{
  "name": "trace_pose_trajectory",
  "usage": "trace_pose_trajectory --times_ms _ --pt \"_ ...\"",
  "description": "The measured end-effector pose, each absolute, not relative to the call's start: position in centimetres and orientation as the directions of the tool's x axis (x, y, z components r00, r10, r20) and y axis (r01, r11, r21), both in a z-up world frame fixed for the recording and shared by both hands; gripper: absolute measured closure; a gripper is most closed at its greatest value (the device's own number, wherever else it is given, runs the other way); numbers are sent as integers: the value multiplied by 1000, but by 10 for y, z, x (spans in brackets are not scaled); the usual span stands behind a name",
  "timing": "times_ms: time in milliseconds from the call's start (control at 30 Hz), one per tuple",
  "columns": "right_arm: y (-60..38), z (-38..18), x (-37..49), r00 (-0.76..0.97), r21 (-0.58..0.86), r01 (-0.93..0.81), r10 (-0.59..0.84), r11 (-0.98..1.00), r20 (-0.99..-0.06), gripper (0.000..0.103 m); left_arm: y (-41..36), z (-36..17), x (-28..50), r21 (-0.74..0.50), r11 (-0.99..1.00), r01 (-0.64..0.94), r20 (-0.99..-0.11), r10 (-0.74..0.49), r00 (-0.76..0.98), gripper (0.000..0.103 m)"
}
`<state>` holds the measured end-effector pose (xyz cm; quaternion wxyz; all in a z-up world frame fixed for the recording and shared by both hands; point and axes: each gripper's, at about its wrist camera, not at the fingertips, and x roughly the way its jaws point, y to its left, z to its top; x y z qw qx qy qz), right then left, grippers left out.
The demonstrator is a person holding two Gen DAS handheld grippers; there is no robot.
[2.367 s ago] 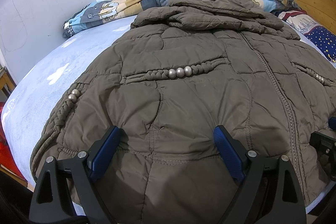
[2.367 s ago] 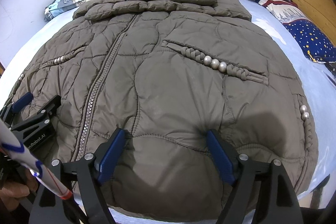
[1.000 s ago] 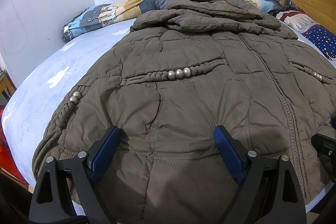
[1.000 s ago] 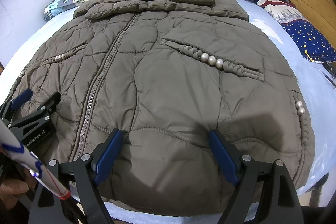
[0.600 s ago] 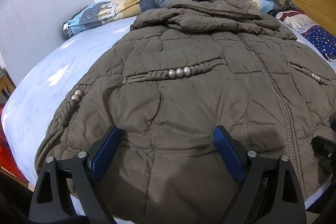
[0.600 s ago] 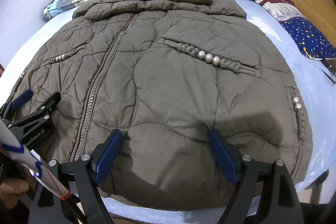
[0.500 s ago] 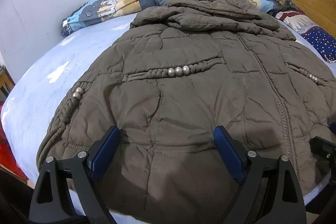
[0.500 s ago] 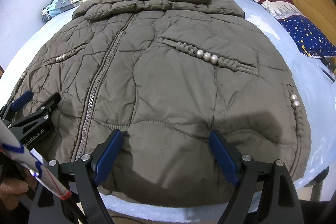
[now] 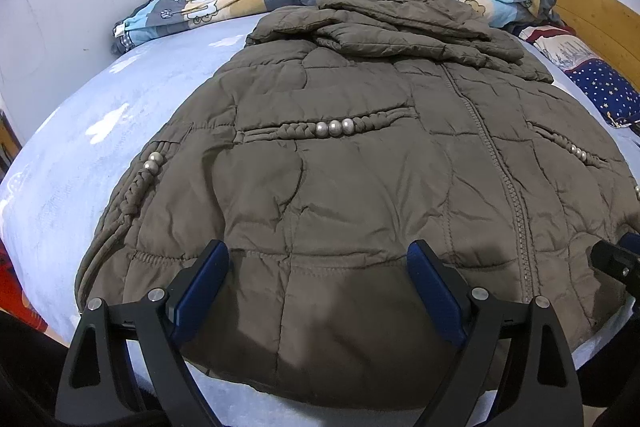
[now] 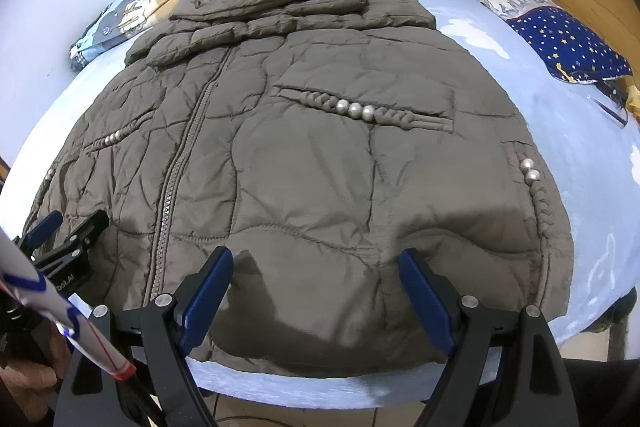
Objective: Fold large clothes
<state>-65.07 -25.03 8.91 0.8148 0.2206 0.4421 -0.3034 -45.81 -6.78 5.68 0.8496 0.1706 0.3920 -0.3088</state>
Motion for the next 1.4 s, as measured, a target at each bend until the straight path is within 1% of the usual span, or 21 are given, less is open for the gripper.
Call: trace_pose_trajectory --times_ms 633,867,967,1233,1333,1400 --pt "-267 99 -668 422 108 740 -334 664 -843 15 -67 58 -459 41 750 660 -772 -396 497 13" --pt "-280 102 -683 406 116 778 -354 617 -842 15 -62 60 -457 23 749 662 -777 -403 483 13" --pt "-289 107 -693 404 125 797 -368 591 -837 15 -53 67 -449 -8 761 649 -774 -415 478 13" --pt "-324 114 -741 380 178 876 -413 449 -828 15 -6 88 -407 -90 837 539 -764 -406 502 13" --pt "-336 117 -760 374 207 897 -423 390 -825 15 24 94 -383 -128 881 455 -758 -383 528 13" --pt "-345 118 -774 363 215 911 -438 352 -822 15 42 88 -369 -159 903 398 -775 -364 517 13"
